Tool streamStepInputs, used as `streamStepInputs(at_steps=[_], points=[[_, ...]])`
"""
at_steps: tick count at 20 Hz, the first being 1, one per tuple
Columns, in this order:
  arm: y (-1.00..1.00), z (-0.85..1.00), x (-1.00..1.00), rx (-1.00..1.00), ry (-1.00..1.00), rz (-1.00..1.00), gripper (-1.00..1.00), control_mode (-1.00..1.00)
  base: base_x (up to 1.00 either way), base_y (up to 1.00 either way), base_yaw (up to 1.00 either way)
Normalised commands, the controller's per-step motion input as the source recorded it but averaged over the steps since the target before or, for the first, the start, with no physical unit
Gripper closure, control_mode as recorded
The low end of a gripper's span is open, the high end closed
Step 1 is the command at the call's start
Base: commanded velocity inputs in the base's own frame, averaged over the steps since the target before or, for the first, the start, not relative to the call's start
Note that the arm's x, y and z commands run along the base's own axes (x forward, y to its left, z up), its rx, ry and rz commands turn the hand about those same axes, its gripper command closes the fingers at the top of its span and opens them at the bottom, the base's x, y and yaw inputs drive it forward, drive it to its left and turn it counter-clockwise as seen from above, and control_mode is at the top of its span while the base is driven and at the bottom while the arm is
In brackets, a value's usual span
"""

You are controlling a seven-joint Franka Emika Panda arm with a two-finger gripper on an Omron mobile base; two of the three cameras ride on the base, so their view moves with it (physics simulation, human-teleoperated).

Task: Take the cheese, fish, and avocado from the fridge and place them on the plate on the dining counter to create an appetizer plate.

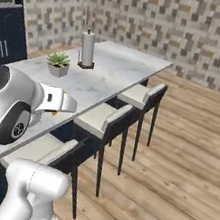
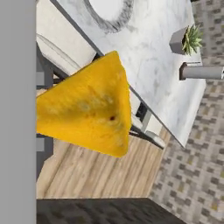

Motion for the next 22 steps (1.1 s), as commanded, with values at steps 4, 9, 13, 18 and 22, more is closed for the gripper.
streamStepInputs(at_steps=[4, 9, 13, 18, 22], points=[[0.00, 0.00, 0.00, 0.00, 0.00, 0.00, 1.00, 1.00, 0.97, -0.34, 0.65], [0.00, 0.00, 0.00, 0.00, 0.00, 0.00, 1.00, 1.00, 0.96, -0.31, 0.66], [0.00, 0.00, 0.00, 0.00, 0.00, 0.00, 1.00, 1.00, 0.93, -0.33, 0.66], [0.00, 0.00, 0.00, 0.00, 0.00, 0.00, 1.00, 1.00, 0.91, -0.36, 0.64], [0.00, 0.00, 0.00, 0.00, 0.00, 0.00, 1.00, 1.00, 0.85, -0.38, 0.62]])
